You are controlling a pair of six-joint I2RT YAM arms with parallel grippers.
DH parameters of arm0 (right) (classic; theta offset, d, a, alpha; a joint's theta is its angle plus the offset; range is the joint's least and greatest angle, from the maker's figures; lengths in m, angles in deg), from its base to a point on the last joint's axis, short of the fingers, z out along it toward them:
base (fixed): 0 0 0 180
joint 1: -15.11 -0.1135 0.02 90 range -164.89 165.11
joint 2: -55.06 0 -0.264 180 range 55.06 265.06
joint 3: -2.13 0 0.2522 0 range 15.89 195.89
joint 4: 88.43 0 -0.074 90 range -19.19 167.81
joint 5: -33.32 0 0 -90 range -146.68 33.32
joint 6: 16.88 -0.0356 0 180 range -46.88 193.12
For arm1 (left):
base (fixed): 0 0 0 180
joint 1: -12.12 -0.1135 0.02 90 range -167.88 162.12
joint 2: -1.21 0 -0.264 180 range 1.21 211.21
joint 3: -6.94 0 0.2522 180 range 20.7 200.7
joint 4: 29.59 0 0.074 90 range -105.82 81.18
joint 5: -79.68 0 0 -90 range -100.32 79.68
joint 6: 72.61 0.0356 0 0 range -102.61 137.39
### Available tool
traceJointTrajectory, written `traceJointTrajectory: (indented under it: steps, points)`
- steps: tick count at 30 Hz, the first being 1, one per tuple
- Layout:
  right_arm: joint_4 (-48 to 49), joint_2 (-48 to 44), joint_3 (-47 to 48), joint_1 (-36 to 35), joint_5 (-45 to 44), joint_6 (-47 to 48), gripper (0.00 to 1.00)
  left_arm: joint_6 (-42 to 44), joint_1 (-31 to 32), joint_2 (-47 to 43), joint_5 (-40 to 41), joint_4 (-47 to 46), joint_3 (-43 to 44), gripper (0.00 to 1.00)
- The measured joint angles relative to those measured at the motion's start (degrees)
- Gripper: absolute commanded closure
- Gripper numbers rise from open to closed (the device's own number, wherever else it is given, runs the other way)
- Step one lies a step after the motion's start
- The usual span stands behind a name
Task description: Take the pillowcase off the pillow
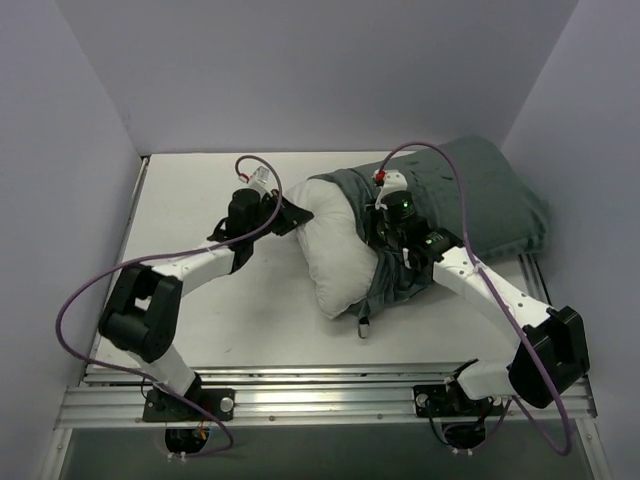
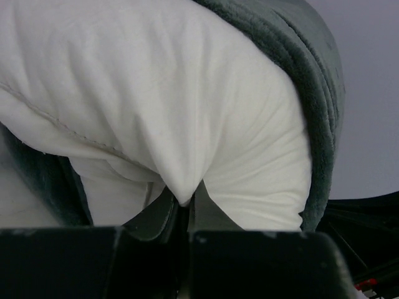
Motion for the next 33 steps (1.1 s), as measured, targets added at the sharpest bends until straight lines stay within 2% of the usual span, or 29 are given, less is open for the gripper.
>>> traceJointTrajectory:
  steps: [1, 2, 4, 5, 11, 17, 21, 25, 26, 28, 29, 32, 33]
  points:
    - [-1.7, 0.0, 1.0, -0.6, -0.3, 0.3, 0.8, 1.5, 0.2, -2.1, 0.3, 1.7, -0.4, 0.98]
    - [-3.6, 0.0, 2.3, -1.4, -0.6, 0.6, 0.67, 3.1, 0.4, -4.3, 0.7, 3.7, -1.0, 0.98]
    - [-7.7, 0.0, 5.9, -3.2, -0.9, 1.3, 0.58, 6.6, 0.9, -9.5, 1.7, 7.7, -2.6, 0.98]
    - [-9.2, 0.0, 7.5, -4.0, -1.0, 1.8, 0.5, 8.2, 1.1, -12.2, 2.2, 10.0, -3.4, 0.98]
    - [-16.2, 4.7, 24.1, -8.6, -2.8, 4.6, 0.27, 15.0, 2.5, -24.2, 3.9, 20.3, -7.7, 0.98]
    - [-22.0, 17.9, 42.8, -11.5, -3.7, 8.9, 0.21, 17.9, 3.9, -29.7, 5.6, 25.0, -11.4, 0.98]
    - [-25.3, 28.0, 50.3, -13.0, -3.6, 11.3, 0.21, 19.2, 4.3, -32.1, 6.6, 27.8, -11.6, 0.98]
    - [-27.9, 37.0, 53.5, -14.1, -4.1, 12.9, 0.33, 20.5, 4.7, -33.2, 7.5, 29.9, -11.6, 0.98]
    - [-28.0, 38.5, 53.8, -14.2, -4.6, 13.0, 0.49, 20.9, 4.7, -33.3, 8.0, 30.7, -11.6, 0.98]
    - [-27.6, 40.5, 54.1, -14.3, -6.3, 13.1, 0.7, 21.6, 4.9, -33.4, 8.9, 32.2, -11.6, 0.98]
    - [-27.5, 41.0, 54.4, -14.1, -6.8, 12.9, 0.88, 21.9, 5.2, -33.7, 9.5, 32.9, -11.6, 0.98]
    - [-27.3, 41.2, 55.0, -13.2, -7.9, 11.6, 1.0, 22.7, 6.4, -36.0, 11.3, 34.4, -11.6, 0.98]
    - [-27.5, 41.2, 55.5, -12.7, -8.0, 11.2, 1.0, 22.9, 7.0, -37.2, 11.8, 34.9, -11.6, 0.98]
